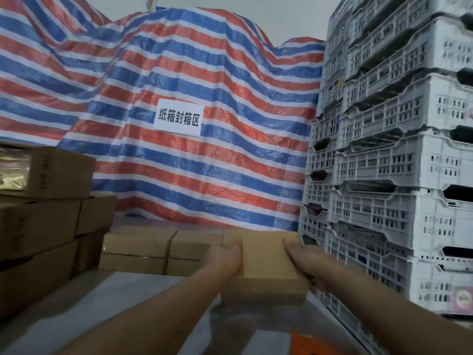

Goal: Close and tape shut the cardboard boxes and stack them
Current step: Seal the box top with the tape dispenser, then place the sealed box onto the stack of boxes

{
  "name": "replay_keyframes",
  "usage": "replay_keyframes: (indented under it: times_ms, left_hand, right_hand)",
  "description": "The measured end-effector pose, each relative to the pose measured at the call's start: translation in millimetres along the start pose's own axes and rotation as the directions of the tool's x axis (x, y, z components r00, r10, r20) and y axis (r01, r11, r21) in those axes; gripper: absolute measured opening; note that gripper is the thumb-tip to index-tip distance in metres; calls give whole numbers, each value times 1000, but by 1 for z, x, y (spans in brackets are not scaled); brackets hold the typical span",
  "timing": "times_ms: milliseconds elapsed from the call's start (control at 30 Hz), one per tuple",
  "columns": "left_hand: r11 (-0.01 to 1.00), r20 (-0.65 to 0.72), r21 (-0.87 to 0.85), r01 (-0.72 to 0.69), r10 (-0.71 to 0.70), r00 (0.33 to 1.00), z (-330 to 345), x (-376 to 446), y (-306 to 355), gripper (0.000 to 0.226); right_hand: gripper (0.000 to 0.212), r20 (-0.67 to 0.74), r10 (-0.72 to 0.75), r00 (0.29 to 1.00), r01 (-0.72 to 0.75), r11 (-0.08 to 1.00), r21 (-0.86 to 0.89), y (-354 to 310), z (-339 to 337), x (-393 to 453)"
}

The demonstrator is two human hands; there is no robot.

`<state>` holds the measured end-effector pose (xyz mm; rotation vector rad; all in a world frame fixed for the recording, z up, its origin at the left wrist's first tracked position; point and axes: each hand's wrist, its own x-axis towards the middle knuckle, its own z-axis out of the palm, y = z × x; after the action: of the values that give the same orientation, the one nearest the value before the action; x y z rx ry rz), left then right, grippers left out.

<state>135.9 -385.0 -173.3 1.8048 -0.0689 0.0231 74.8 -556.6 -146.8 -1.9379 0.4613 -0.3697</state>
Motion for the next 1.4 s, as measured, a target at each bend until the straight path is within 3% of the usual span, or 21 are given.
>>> replay_keyframes:
  times_ms: [167, 233, 267, 300, 367, 400, 433, 467, 533, 633, 767, 1000, 1233, 1400]
  left_hand:
    - [989, 230, 124, 75, -102, 968, 21, 29, -19, 61]
    - [981, 272, 196, 5, -59, 961, 21, 33, -24, 54]
    - [965, 274, 251, -78, 7, 962, 18, 34, -27, 48]
    - [926, 267, 322, -197, 111, 957, 16, 35, -30, 44]
    - [731, 324, 478, -486, 368, 872, 7, 38, -38, 50]
    - [574, 390, 549, -608, 467, 793, 4, 40, -42, 63]
    - [415, 449, 602, -682, 530, 719, 4, 43, -45, 71]
    - [293, 488, 636, -713, 563, 667, 5, 48, -47, 74]
    - [180, 508, 684, -707, 578, 639, 11, 61, -46, 74]
    - [127, 482, 763, -634, 542, 689, 26, 83, -42, 75]
    - [40, 441, 853, -521, 480, 758, 40, 112, -36, 79]
    - [-32, 375, 916, -401, 427, 823, 48, 136, -30, 80]
    - [26, 359, 916, -400, 388, 849, 50, 143, -27, 79]
    - [86, 310, 926, -369, 386, 869, 53, 149, -29, 80]
  right_hand:
    - [42, 130, 145, 981, -141, 989, -35, 34, -6, 31]
    - [54, 172, 180, 968, -177, 984, -36, 32, -9, 36]
    - [63, 121, 138, 983, -118, 981, -153, 31, -11, 38]
    - [69, 45, 5, 999, 12, 927, -374, 34, -14, 41]
    - [82, 76, -351, 933, 277, 567, -776, 45, -20, 44]
    - [90, 166, -412, 896, 352, 431, -831, 47, -22, 42]
    - [96, 254, -392, 884, 406, 377, -832, 51, -24, 43]
    - [99, 325, -333, 885, 444, 392, -806, 54, -25, 45]
    - [101, 397, -253, 882, 470, 437, -767, 58, -24, 57]
    - [97, 385, -280, 879, 475, 457, -752, 53, -19, 81]
    - [92, 400, -236, 886, 463, 381, -800, 48, -8, 120]
    - [92, 428, -244, 870, 491, 365, -791, 38, 9, 164]
    - [89, 397, -241, 885, 457, 296, -839, 35, 17, 182]
    - [91, 361, -264, 894, 413, 176, -894, 32, 20, 181]
